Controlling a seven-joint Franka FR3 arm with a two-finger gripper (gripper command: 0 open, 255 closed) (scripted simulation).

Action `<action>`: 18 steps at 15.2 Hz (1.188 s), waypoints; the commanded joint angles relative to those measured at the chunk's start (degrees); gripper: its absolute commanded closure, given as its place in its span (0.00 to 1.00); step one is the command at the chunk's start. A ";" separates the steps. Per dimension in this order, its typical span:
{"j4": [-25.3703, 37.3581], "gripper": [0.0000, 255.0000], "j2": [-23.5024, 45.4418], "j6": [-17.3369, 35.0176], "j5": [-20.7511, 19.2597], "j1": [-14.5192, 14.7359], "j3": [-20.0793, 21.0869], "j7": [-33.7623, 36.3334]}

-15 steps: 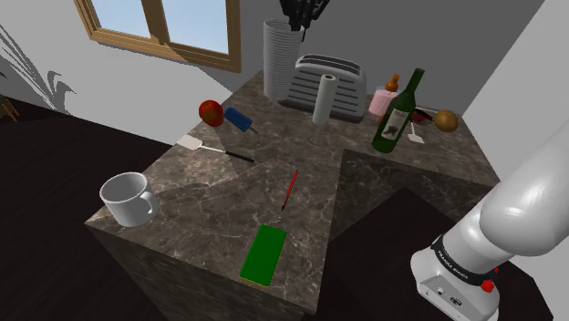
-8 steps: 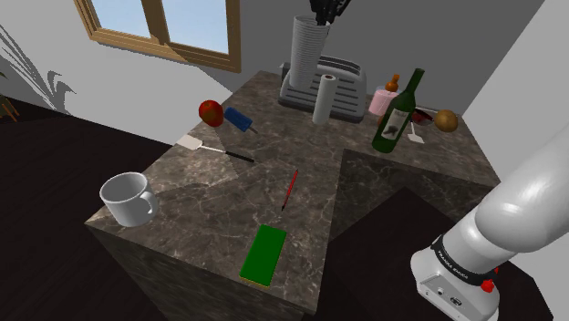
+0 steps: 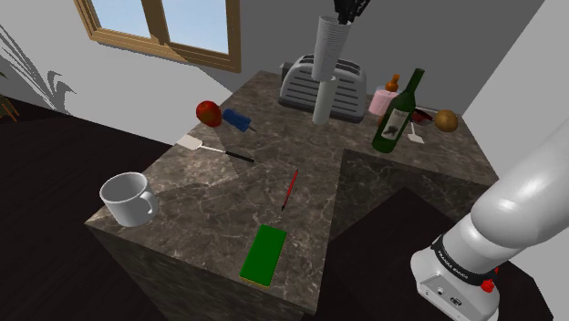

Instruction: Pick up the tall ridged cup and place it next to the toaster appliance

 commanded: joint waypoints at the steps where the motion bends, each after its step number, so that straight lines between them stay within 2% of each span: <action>1: 2.46 1.00 1.49 -1.20 -0.24 -1.32 -1.25 -2.60; 6: 8.52 1.00 6.02 -3.28 -0.69 -4.64 -4.05 -8.73; 11: 18.20 1.00 12.84 -6.61 -0.97 -8.10 -6.39 -14.43; 14: 27.21 1.00 18.78 -9.93 -1.03 -10.26 -7.50 -17.57; 17: 40.90 1.00 27.19 -15.41 -1.07 -12.20 -8.14 -19.93; 18: 36.39 1.00 25.04 -13.05 -1.06 -12.27 -8.16 -20.12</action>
